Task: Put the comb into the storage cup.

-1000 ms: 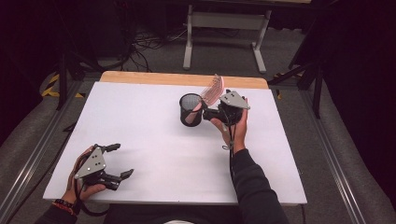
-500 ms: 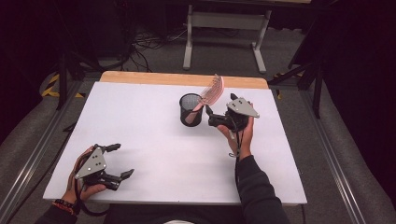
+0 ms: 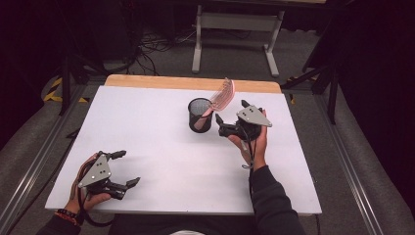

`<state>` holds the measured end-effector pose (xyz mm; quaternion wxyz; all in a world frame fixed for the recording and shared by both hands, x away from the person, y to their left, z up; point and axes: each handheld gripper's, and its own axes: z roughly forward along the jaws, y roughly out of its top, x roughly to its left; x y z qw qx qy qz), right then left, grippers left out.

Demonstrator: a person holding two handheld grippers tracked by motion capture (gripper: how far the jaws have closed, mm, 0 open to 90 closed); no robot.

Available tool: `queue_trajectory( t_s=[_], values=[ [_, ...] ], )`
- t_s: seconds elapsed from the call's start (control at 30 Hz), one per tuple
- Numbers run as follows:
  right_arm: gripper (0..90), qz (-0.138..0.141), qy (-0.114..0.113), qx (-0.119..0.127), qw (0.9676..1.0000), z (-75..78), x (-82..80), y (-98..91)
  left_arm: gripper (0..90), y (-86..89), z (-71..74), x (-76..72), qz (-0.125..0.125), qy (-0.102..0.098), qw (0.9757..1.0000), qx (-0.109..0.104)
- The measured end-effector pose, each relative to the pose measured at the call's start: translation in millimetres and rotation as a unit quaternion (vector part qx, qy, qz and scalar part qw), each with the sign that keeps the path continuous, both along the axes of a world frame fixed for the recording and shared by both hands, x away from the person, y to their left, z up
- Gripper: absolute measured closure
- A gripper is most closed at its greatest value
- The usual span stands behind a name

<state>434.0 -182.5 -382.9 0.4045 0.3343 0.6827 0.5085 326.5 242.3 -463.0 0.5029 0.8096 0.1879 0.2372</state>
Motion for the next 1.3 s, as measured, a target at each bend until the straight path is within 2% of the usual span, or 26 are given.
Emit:
queue_trajectory(
  t_s=[0.4, 0.67, 0.87, 1.3],
  values=[
    [4.0, 0.021, -0.008, -0.022, 0.9995, 3.7, -12.1, 6.1, 5.3, -0.7, -0.4, 0.5, 0.001, 0.000, 1.0000, 0.002],
    [4.1, 0.027, -0.010, -0.026, 0.9993, 5.2, -19.4, 6.2, 5.3, -1.1, -0.4, 0.3, -0.001, 0.002, 1.0000, 0.002],
    [4.2, 0.032, -0.021, -0.026, 0.9989, 8.6, -26.9, 5.6, 5.3, -0.9, -0.6, 0.5, -0.002, 0.002, 1.0000, 0.002],
    [4.8, 0.044, -0.031, -0.040, 0.9978, 13.9, -37.9, 8.5, 5.2, -0.5, -0.1, 0.4, -0.001, -0.001, 1.0000, 0.004]
  ],
)
